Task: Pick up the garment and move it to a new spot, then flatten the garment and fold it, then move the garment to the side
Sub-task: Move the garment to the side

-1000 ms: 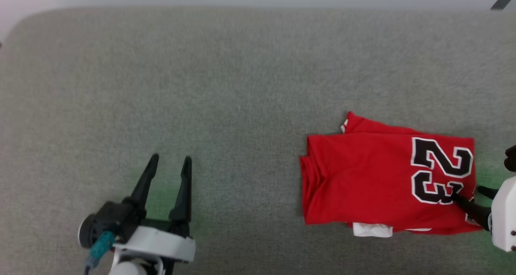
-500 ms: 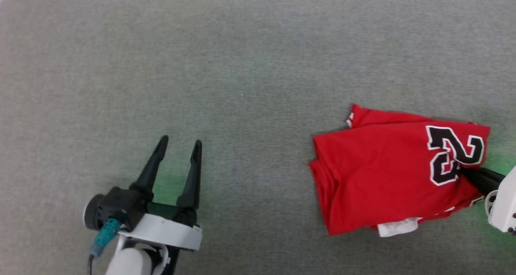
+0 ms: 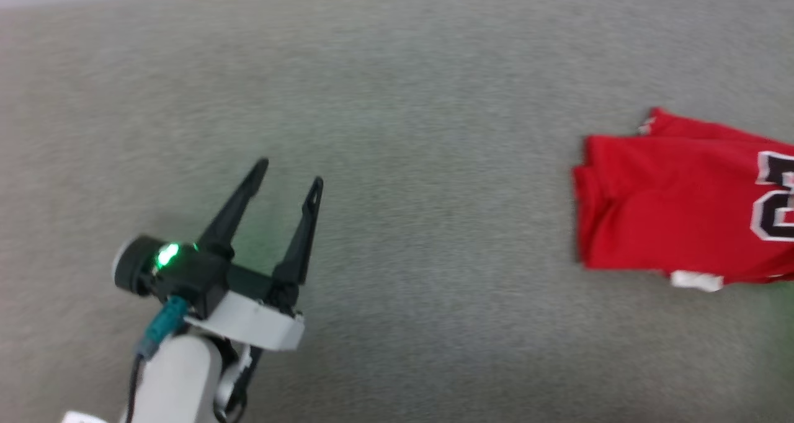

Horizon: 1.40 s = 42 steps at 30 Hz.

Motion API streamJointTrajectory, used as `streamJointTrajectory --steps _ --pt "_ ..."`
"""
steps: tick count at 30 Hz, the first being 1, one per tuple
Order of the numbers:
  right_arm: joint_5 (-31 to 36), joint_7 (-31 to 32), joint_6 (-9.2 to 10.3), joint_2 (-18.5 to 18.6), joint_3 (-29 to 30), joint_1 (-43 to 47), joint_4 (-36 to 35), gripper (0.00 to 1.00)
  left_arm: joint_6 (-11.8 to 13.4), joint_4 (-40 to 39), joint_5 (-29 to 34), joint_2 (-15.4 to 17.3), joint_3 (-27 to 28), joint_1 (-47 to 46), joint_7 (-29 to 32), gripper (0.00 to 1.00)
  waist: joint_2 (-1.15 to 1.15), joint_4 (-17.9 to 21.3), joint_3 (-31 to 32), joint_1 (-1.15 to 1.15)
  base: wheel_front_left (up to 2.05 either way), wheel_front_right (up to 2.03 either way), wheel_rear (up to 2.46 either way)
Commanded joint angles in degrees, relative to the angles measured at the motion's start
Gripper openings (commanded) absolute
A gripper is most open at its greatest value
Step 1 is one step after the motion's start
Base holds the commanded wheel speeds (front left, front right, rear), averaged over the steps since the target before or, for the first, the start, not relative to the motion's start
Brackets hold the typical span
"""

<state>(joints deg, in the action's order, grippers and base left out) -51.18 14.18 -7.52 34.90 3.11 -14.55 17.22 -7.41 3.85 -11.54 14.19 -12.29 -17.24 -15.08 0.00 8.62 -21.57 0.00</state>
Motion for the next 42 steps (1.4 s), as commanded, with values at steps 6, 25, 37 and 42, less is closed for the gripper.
streamJointTrajectory --steps 6,25,37,42 --pt "4.04 -5.52 0.06 1.29 0.31 -7.28 8.0 0.0 -0.12 0.77 -0.21 3.52 -4.01 -6.97 -0.03 1.0 0.0 7.1 -3.47 0.0 0.0 0.0 0.0" --pt "18.02 -14.93 0.06 4.97 -6.95 -34.79 37.2 0.0 -0.11 -1.29 1.48 5.63 -6.37 -17.58 -0.03 1.0 0.0 3.3 -10.48 0.0 0.0 0.0 0.0" --pt "19.77 -22.37 0.06 2.72 -7.89 -40.95 50.2 0.0 -0.11 -1.51 1.53 6.79 -7.66 -18.96 -0.03 1.0 0.0 2.93 -12.91 0.0 0.0 0.0 0.0" --pt "19.98 -24.43 0.06 2.24 -8.05 -42.65 52.36 0.0 -0.04 -1.49 1.49 7.12 -7.44 -18.82 -0.03 1.0 0.0 3.01 -13.06 0.0 0.0 0.0 0.0"
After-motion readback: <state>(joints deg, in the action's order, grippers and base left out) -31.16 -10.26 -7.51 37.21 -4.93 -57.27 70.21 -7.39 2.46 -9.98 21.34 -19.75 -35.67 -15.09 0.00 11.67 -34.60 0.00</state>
